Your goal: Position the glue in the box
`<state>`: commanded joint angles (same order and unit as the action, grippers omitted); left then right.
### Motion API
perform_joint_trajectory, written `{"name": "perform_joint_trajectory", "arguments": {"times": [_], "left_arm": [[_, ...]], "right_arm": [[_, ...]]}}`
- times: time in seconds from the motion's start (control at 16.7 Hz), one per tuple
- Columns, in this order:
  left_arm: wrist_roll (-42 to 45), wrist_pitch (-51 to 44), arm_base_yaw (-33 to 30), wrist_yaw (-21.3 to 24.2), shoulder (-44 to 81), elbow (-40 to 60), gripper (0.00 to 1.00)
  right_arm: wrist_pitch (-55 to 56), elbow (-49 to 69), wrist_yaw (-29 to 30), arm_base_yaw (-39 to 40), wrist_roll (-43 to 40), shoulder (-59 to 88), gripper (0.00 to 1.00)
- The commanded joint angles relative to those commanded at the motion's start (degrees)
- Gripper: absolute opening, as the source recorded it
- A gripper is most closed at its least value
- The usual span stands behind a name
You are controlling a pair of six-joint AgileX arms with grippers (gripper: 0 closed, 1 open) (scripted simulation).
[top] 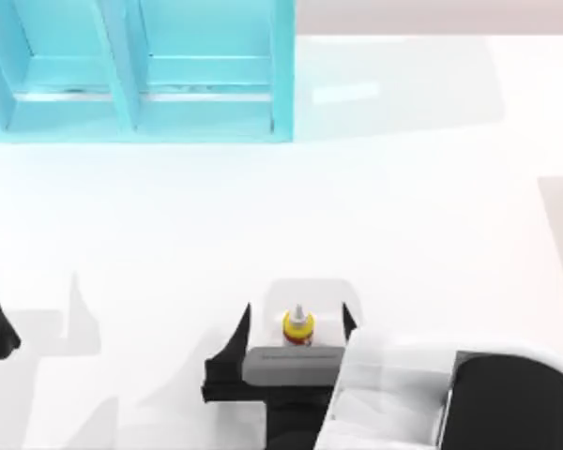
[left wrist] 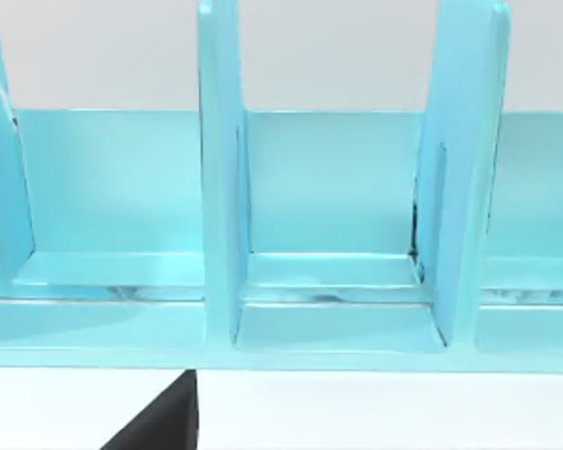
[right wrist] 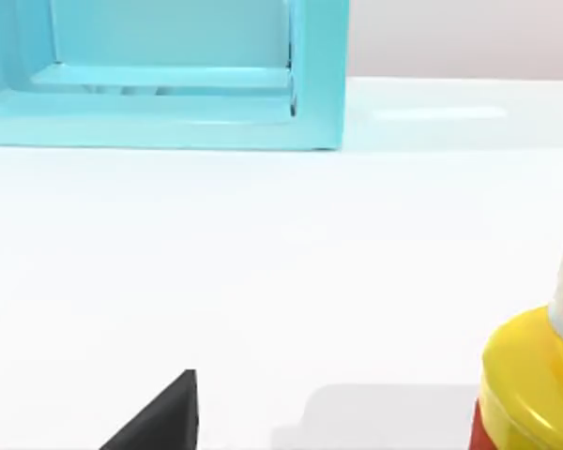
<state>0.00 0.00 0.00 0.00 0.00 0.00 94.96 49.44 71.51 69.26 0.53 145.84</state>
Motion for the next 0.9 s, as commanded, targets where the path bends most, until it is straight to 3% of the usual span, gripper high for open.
{"name": "perform_joint_trajectory", "arguments": {"times": [0.12,0.9], "left_arm": [[0.0,0.0,0.0,0.0,0.0,0.0,1.0],[0.0,0.0,0.0,0.0,0.0,0.0,1.0]], "right_arm": [[0.0,0.0,0.0,0.0,0.0,0.0,1.0],[0.0,0.0,0.0,0.0,0.0,0.0,0.02]]}}
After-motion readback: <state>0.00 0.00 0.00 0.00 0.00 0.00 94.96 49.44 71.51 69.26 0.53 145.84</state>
